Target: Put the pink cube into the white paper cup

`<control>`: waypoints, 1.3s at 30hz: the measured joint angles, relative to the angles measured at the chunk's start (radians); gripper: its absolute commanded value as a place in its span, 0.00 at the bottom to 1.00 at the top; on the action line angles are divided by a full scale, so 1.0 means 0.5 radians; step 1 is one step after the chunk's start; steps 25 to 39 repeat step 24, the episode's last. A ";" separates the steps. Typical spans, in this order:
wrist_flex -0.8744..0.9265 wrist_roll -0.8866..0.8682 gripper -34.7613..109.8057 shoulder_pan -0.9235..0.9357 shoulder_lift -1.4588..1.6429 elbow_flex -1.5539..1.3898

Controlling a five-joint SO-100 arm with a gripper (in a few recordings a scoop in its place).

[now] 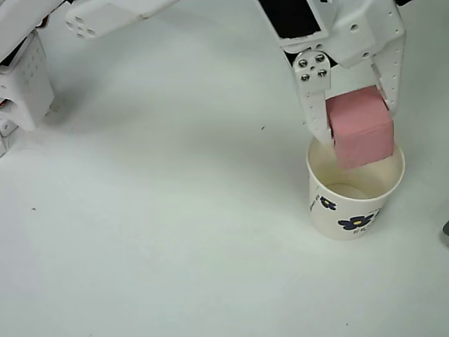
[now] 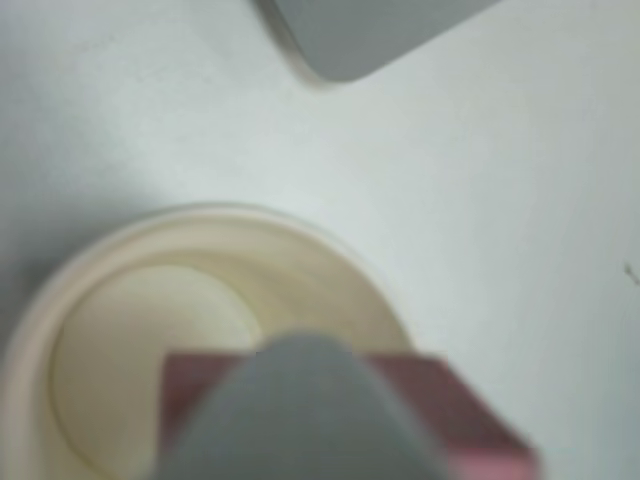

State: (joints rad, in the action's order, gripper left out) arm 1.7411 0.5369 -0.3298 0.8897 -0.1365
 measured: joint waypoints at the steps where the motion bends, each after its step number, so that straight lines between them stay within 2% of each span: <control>1: 0.000 0.000 0.49 0.000 -0.009 0.000; 39: 0.040 0.071 0.51 -0.058 -0.043 0.018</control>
